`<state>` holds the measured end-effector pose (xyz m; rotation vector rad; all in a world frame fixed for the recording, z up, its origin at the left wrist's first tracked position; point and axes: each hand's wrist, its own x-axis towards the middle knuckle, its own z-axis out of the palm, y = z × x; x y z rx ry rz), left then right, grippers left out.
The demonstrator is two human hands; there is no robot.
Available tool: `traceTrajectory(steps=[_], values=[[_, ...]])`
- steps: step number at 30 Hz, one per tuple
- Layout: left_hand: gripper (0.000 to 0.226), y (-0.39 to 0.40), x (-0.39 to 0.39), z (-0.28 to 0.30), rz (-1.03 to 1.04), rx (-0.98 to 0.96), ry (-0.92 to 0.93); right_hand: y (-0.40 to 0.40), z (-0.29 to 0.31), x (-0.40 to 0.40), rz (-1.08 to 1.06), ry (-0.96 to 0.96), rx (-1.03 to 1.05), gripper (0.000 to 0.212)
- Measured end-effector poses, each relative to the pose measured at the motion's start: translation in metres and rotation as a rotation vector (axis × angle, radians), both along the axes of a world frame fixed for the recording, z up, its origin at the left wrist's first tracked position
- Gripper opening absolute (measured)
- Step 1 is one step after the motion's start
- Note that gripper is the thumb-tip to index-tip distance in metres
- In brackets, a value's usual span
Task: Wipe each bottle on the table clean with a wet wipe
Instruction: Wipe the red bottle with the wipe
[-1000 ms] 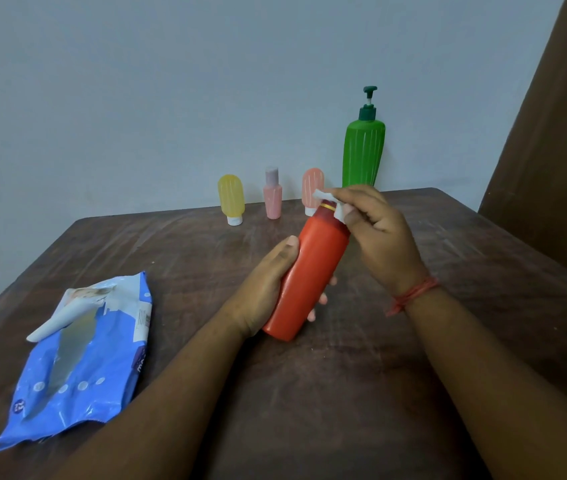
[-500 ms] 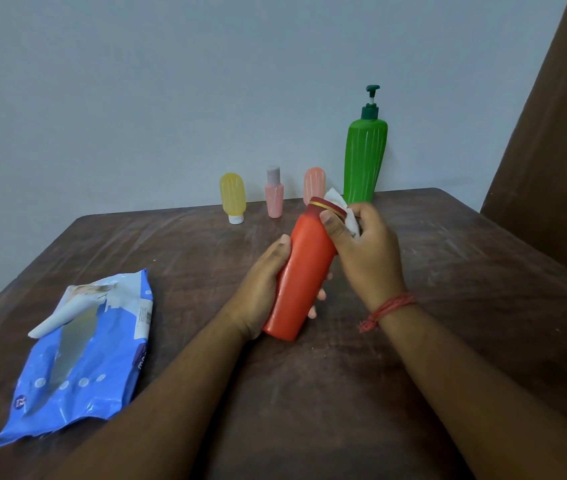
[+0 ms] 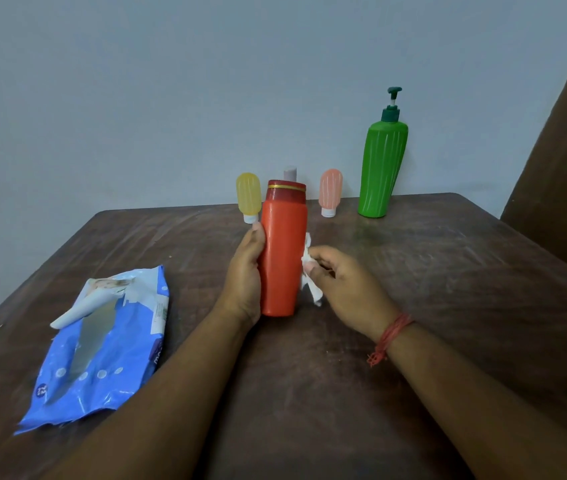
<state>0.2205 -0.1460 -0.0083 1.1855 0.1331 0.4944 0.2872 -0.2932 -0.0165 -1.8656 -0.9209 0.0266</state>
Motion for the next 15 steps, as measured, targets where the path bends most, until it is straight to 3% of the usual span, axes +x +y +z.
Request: traceTrajectory(steps=[2, 7, 15], values=[[0.049, 0.0002, 0.0022, 0.0015, 0.010, -0.013, -0.037, 0.0005, 0.0012, 0.0002, -0.036, -0.062, 0.016, 0.009], [0.035, 0.0026, 0.0083, -0.0023, -0.018, 0.066, -0.087, 0.0010, 0.0071, 0.0018, -0.140, -0.244, 0.104, 0.026], [0.042, 0.0030, -0.0009, -0.0014, 0.103, 0.213, 0.014, 0.0050, 0.0013, 0.0014, -0.125, -0.237, -0.009, 0.028]])
